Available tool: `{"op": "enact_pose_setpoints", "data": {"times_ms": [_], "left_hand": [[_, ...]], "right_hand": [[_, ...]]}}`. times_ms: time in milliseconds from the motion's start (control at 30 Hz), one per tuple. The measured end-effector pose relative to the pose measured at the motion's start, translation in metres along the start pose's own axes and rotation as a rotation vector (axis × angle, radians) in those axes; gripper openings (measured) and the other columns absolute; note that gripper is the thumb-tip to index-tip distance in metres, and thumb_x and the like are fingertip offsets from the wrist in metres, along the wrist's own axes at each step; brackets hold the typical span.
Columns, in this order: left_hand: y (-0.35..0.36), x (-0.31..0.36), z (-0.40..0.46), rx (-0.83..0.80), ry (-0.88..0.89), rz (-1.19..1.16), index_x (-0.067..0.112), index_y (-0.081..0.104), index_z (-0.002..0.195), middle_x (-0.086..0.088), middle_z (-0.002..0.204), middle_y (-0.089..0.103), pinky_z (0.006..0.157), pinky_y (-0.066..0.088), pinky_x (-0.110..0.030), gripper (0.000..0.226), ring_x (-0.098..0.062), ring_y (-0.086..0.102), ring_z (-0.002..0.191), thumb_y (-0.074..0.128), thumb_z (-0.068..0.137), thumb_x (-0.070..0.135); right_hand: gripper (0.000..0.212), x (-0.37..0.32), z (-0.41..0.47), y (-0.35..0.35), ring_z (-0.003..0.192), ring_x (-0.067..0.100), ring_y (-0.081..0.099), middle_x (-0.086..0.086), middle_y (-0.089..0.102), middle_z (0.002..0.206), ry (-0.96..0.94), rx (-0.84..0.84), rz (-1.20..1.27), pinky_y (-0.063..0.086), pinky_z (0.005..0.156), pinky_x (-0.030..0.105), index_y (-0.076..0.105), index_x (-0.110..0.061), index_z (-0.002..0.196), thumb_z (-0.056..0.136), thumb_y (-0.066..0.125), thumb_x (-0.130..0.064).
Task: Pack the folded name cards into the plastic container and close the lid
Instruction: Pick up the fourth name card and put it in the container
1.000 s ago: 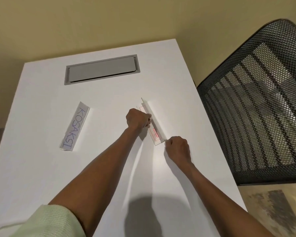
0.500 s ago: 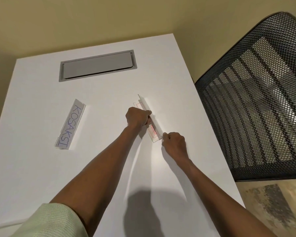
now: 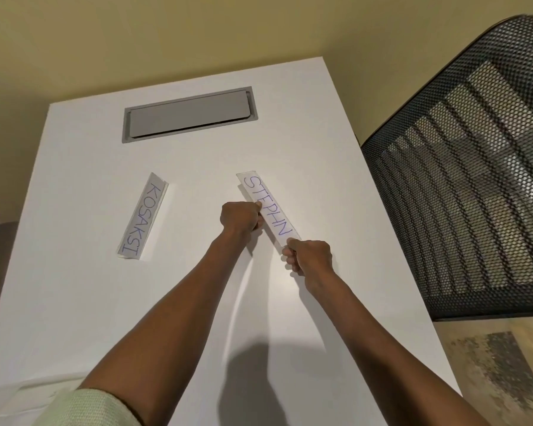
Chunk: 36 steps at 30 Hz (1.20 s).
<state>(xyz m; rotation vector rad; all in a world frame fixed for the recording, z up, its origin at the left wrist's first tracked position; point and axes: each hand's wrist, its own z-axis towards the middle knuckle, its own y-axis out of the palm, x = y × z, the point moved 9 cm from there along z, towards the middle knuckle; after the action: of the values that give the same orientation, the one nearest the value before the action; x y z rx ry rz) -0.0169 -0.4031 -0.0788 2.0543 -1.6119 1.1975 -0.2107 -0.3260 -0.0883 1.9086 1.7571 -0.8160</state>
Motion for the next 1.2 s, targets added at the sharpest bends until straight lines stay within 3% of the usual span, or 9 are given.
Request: {"op": "enact_pose_setpoints", "data": {"times_ms": [67, 133, 300, 467, 567, 767, 933, 1067, 1200], "left_hand": [[-0.008, -0.007, 0.002, -0.007, -0.018, -0.043, 0.009, 0.053, 0.078, -0.013, 0.074, 0.045, 0.058, 0.037, -0.033, 0.019, -0.023, 0.042, 0.067, 0.071, 0.082, 0.006], [-0.017, -0.016, 0.002, 0.002, -0.046, -0.061, 0.01, 0.054, 0.066, -0.01, 0.063, 0.047, 0.06, 0.037, -0.033, 0.024, -0.023, 0.043, 0.063, 0.069, 0.085, 0.008], [-0.019, -0.05, -0.007, -0.081, -0.125, -0.236, 0.007, 0.052, 0.059, -0.007, 0.046, 0.042, 0.049, 0.029, -0.028, 0.032, -0.016, 0.034, 0.042, 0.059, 0.09, 0.005], [-0.016, -0.072, -0.016, -0.138, -0.127, -0.29, 0.007, 0.05, 0.061, -0.012, 0.06, 0.043, 0.052, 0.017, -0.032, 0.034, -0.017, 0.03, 0.049, 0.053, 0.094, 0.007], [-0.016, -0.083, -0.021, -0.126, -0.156, -0.324, 0.001, 0.061, 0.072, -0.014, 0.062, 0.055, 0.046, 0.033, -0.026, 0.021, -0.017, 0.044, 0.049, 0.058, 0.092, 0.004], [-0.005, -0.103, -0.035, -0.162, -0.257, -0.376, -0.002, 0.069, 0.092, -0.009, 0.079, 0.072, 0.054, 0.054, -0.02, 0.011, -0.012, 0.068, 0.062, 0.062, 0.091, 0.006], [0.011, -0.114, -0.054, -0.231, -0.379, -0.47, 0.001, 0.068, 0.097, -0.007, 0.084, 0.073, 0.068, 0.055, -0.023, 0.015, -0.014, 0.071, 0.074, 0.054, 0.095, 0.006], [0.019, -0.114, -0.061, -0.262, -0.456, -0.583, 0.0, 0.062, 0.095, -0.012, 0.093, 0.069, 0.086, 0.049, -0.028, 0.016, -0.024, 0.065, 0.095, 0.047, 0.098, 0.003], [0.017, -0.115, -0.063, -0.264, -0.489, -0.586, -0.002, 0.06, 0.106, -0.013, 0.091, 0.068, 0.085, 0.049, -0.029, 0.016, -0.022, 0.066, 0.084, 0.048, 0.097, 0.005]], "right_hand": [[0.016, 0.003, -0.003, 0.005, 0.049, 0.02, 0.046, 0.007, 0.061, 0.057, 0.008, -0.001, 0.023, 0.037, 0.048, 0.025, 0.064, -0.008, 0.064, 0.078, 0.06, -0.015], [0.019, 0.003, -0.005, 0.008, 0.049, 0.02, 0.051, 0.007, 0.065, 0.06, -0.042, 0.021, 0.033, 0.041, 0.048, 0.027, 0.066, -0.007, 0.064, 0.081, 0.062, -0.014], [0.02, -0.014, -0.001, -0.002, 0.076, 0.023, 0.07, 0.004, 0.075, 0.074, -0.285, 0.166, -0.29, 0.056, 0.074, 0.034, 0.07, -0.006, 0.072, 0.084, 0.057, -0.014], [0.02, -0.028, 0.005, -0.011, 0.081, 0.016, 0.068, 0.002, 0.076, 0.081, -0.432, 0.201, -0.483, 0.045, 0.06, 0.022, 0.064, -0.012, 0.067, 0.085, 0.056, -0.01], [0.018, -0.034, 0.01, -0.017, 0.077, 0.017, 0.068, 0.002, 0.074, 0.076, -0.481, 0.201, -0.547, 0.052, 0.063, 0.028, 0.062, -0.007, 0.07, 0.085, 0.052, -0.009], [0.012, -0.045, 0.016, -0.033, 0.064, 0.009, 0.059, -0.003, 0.066, 0.066, -0.607, 0.224, -0.647, 0.041, 0.051, 0.024, 0.053, -0.006, 0.07, 0.079, 0.047, -0.001], [0.01, -0.049, 0.023, -0.039, 0.058, 0.006, 0.05, 0.006, 0.064, 0.068, -0.692, 0.191, -0.713, 0.036, 0.052, 0.025, 0.046, -0.005, 0.07, 0.077, 0.043, 0.001], [0.015, -0.053, 0.023, -0.037, 0.055, 0.015, 0.04, -0.003, 0.055, 0.06, -0.789, 0.161, -0.753, 0.03, 0.049, 0.026, 0.043, -0.008, 0.066, 0.075, 0.045, 0.003], [0.019, -0.052, 0.026, -0.037, 0.053, 0.012, 0.033, -0.008, 0.046, 0.056, -0.822, 0.095, -0.686, 0.027, 0.049, 0.026, 0.043, -0.009, 0.065, 0.075, 0.047, 0.006]]}}
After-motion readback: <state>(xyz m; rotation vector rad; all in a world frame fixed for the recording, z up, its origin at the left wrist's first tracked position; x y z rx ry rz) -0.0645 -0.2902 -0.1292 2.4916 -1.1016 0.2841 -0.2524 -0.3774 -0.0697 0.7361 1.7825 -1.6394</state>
